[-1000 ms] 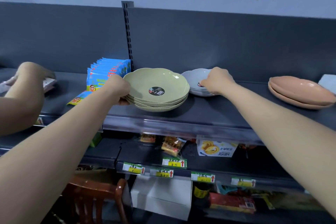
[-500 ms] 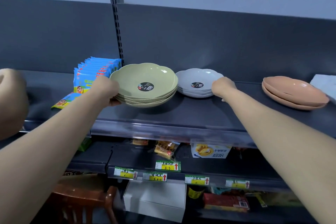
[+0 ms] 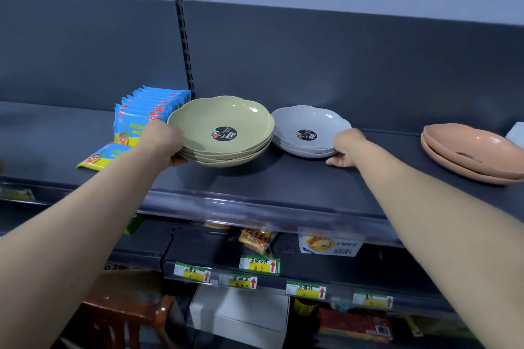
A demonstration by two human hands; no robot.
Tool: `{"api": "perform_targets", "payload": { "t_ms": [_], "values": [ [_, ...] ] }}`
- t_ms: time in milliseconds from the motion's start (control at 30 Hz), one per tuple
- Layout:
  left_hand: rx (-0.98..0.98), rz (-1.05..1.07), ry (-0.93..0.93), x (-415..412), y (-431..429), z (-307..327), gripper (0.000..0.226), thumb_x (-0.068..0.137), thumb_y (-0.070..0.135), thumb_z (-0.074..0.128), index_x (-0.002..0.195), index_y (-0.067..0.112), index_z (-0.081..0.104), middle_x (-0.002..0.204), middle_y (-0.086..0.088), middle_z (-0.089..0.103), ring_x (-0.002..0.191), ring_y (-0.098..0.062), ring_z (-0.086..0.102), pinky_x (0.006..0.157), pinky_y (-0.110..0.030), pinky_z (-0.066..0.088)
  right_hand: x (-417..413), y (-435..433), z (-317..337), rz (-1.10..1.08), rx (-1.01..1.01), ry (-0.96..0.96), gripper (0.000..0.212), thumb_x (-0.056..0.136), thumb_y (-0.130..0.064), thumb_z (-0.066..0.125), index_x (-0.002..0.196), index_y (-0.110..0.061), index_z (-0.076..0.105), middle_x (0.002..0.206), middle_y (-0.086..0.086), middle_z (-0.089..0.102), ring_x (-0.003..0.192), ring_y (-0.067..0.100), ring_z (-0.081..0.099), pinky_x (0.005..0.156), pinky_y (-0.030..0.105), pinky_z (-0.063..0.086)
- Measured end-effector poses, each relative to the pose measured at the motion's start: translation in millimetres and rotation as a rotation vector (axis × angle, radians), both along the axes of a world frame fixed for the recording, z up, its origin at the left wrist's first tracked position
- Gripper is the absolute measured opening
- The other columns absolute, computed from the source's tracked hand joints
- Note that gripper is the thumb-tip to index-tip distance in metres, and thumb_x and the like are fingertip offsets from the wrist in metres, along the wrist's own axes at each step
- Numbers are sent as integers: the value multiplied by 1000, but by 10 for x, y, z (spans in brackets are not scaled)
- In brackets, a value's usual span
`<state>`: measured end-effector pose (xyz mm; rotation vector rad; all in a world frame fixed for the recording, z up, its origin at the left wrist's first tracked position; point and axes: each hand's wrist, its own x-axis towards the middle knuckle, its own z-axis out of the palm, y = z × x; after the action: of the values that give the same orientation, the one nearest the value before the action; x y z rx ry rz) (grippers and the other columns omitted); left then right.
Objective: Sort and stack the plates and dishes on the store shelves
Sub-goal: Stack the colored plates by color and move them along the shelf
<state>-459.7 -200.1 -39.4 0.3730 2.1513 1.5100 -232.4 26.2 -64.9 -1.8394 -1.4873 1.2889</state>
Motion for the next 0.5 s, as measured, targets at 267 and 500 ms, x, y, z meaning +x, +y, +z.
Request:
{"api": "perform_targets", "payload": {
  "t_ms": [267, 500],
  "values": [
    [16, -12, -18, 91, 177, -39, 16, 92, -6, 39, 102, 5, 46, 84, -11, 54, 62, -21, 52, 37, -31, 52, 156, 59, -41, -28, 58, 127, 27, 90, 3, 27, 103, -4, 50, 100, 20, 58, 52, 31, 56, 26, 15, 37],
    [34, -94, -58, 413, 663, -132, 23, 90, -8, 40, 104, 5, 51, 93, -14, 56, 62, -22, 53, 26, -32, 46, 813, 272, 57, -171, 49, 141, 23, 93, 0, 31, 102, -5, 51, 87, 18, 60, 47, 30, 56, 25, 14, 36]
  ]
}}
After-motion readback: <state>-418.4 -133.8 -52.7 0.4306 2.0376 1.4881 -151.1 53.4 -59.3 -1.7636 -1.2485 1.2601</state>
